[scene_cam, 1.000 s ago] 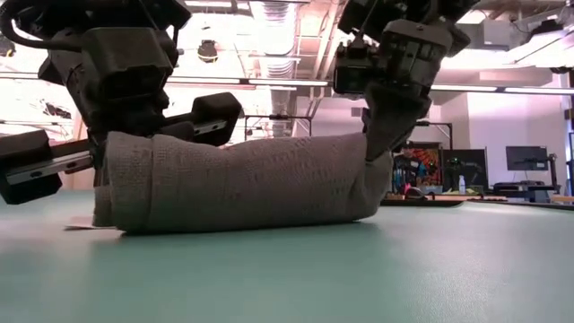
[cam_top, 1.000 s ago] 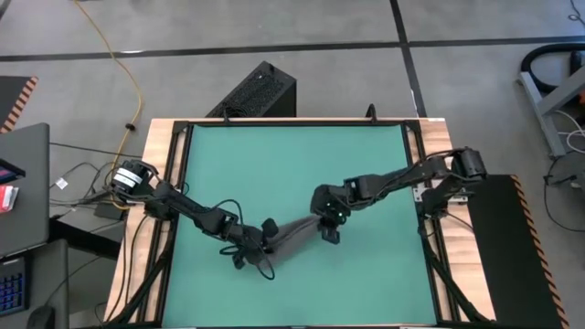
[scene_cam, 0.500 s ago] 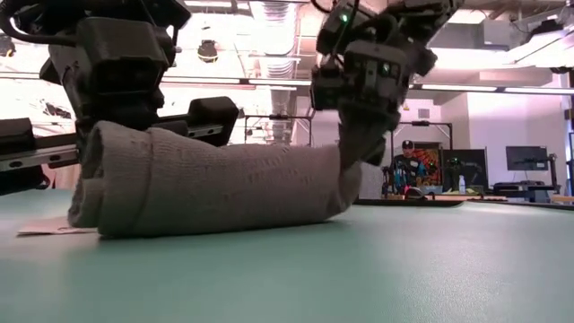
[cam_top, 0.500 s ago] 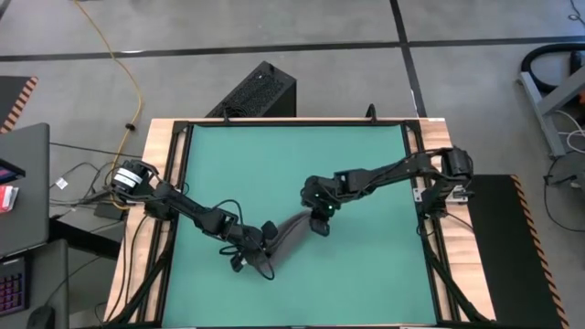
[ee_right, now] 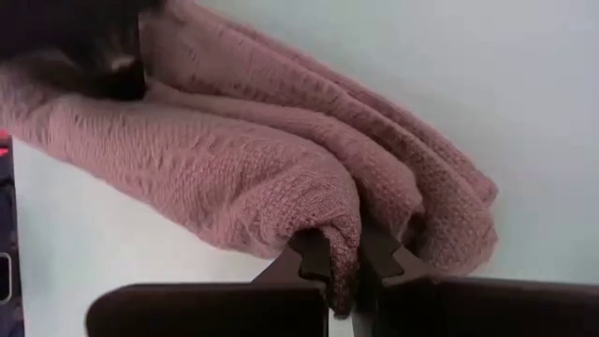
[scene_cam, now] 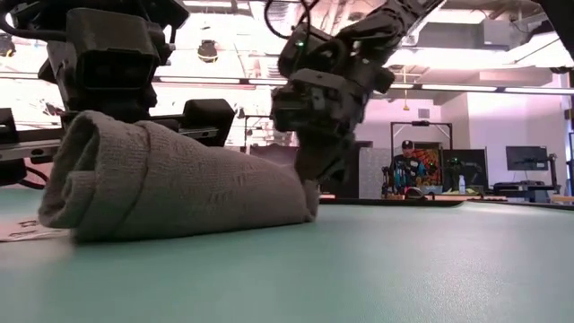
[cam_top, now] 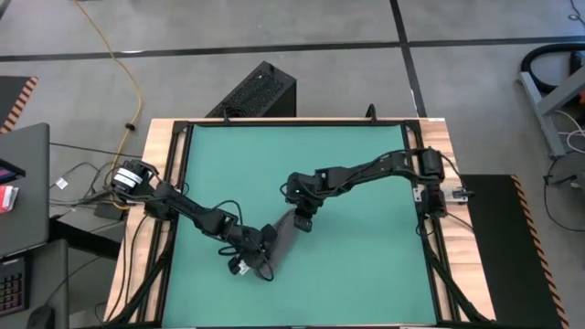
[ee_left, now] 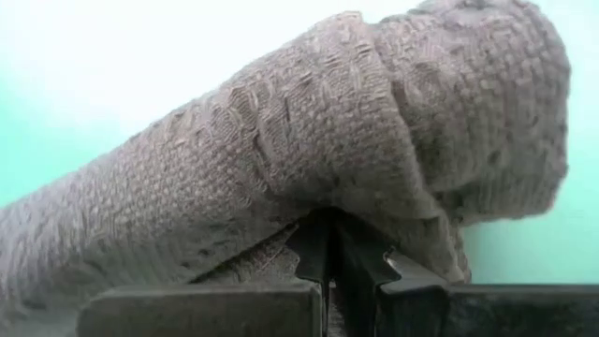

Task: Roll towel
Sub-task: Roll the gray towel

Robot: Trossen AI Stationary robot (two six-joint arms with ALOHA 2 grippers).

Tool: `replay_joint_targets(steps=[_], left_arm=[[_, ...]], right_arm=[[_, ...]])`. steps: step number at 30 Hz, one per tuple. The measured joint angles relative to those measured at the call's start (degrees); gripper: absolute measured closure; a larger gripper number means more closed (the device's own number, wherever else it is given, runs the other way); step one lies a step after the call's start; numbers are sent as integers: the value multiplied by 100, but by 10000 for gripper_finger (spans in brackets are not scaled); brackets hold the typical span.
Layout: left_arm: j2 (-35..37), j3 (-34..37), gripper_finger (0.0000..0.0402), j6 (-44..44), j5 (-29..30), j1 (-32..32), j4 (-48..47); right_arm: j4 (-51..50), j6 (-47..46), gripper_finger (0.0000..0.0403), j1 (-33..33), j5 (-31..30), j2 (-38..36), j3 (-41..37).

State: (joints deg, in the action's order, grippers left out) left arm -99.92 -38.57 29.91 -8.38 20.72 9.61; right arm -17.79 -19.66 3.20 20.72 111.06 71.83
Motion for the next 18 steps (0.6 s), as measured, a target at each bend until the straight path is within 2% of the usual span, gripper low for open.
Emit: replay_joint_targets(steps=[7, 18], left_arm=[[-2, 3, 401, 0, -42, 1, 14], [-11, 7, 401, -56, -64, 8, 235]], right_arm=[[-131, 164, 377, 30, -69, 95, 627], [65, -27, 377, 148, 35, 700, 660]])
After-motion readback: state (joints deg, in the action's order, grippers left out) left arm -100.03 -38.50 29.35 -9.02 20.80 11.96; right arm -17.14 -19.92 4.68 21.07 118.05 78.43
